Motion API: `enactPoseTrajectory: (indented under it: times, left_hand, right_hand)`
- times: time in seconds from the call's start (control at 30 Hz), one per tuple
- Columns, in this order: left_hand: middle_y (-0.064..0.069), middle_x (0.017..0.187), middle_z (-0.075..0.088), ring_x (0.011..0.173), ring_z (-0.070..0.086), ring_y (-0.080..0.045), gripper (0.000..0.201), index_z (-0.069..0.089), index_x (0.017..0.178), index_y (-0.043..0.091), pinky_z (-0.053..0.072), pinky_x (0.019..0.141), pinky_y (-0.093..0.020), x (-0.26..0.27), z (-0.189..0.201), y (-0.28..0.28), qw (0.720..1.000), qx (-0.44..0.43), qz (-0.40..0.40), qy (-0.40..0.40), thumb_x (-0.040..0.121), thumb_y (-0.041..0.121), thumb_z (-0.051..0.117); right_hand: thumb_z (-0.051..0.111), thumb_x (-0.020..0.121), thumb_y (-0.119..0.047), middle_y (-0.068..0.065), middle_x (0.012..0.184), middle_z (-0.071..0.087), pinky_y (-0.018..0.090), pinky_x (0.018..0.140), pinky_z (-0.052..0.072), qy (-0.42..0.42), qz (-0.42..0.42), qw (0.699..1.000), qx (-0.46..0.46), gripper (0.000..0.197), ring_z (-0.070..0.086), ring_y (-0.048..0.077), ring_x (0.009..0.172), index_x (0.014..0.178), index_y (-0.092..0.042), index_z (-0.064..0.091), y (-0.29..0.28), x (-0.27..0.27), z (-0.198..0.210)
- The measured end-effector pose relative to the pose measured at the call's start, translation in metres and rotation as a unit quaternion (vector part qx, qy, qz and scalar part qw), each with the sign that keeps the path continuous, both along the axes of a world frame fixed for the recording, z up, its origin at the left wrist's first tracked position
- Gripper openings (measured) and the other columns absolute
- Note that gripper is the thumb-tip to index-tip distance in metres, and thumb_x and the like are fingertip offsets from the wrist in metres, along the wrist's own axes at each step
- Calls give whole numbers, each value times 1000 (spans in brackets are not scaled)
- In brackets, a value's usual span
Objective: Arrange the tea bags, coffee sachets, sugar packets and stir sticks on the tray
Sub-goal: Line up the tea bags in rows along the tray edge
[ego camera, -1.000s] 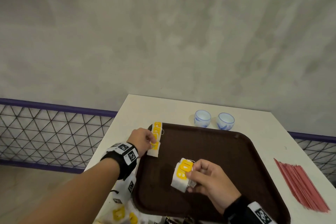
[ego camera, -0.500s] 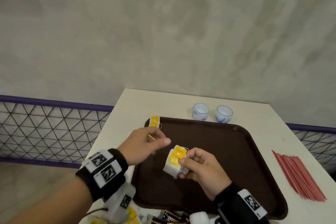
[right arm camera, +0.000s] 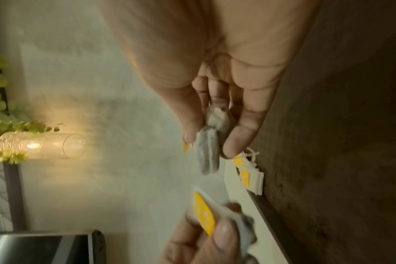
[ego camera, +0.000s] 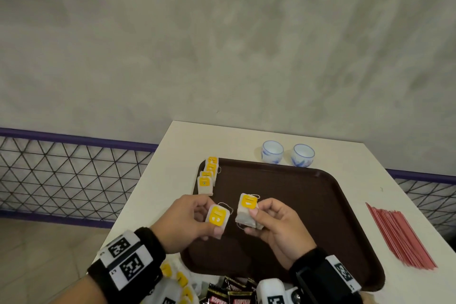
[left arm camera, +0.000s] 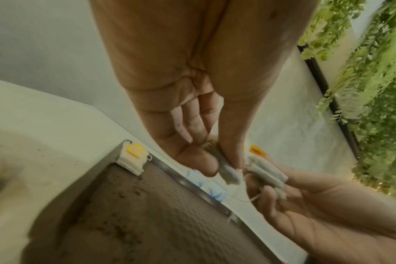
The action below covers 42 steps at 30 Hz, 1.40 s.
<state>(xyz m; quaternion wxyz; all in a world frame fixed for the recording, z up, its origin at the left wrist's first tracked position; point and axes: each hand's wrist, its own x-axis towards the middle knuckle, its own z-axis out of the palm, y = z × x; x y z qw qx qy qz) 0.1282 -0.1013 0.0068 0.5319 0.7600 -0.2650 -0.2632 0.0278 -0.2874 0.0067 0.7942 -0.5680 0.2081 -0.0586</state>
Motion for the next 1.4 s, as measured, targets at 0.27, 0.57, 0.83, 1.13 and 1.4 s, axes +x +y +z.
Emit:
enactPoseTrajectory:
  times: [0.27, 0.57, 0.83, 1.13, 1.4]
  left_hand:
    - [13, 102, 56, 103, 50, -13, 24, 60, 62, 34, 40, 93, -36, 43, -18, -14, 953, 232, 117, -156, 59, 37, 84]
    - [2, 106, 50, 115, 41, -22, 35, 66, 86, 34, 39, 90, -38, 88, -27, -40, 909, 353, 189, -117, 58, 47, 83]
    - [5, 114, 45, 116, 39, -21, 44, 61, 92, 38, 32, 95, -39, 91, -26, -34, 879, 405, 136, -211, 58, 61, 76]
    - [2, 111, 53, 112, 42, -23, 28, 70, 99, 26, 34, 94, -40, 87, -29, -44, 852, 453, 146, -221, 80, 45, 63]
    - [3, 109, 49, 111, 42, -21, 25, 61, 89, 29, 32, 93, -40, 79, -10, -43, 852, 443, 128, -247, 72, 45, 71]
  right_hand:
    - [66, 84, -5, 13, 87, 71, 32, 67, 53, 40, -41, 998, -24, 6, 67, 19, 78, 80, -6, 62, -21, -15, -12]
    - [66, 83, -6, 8, 74, 70, 32, 64, 50, 58, -63, 996, -38, 7, 64, 15, 67, 79, -5, 60, -35, -23, -20]
    - [67, 83, -8, 7, 78, 70, 31, 63, 50, 62, -57, 995, -53, 9, 64, 15, 70, 75, -8, 63, -36, -21, -23]
    - [66, 83, -5, 10, 77, 70, 30, 62, 49, 54, -49, 996, -48, 12, 63, 15, 68, 74, -9, 61, -25, -21, -21]
    - [66, 84, -6, 9, 78, 71, 31, 64, 50, 52, -41, 997, -48, 8, 66, 15, 72, 77, -7, 63, -25, -28, -16]
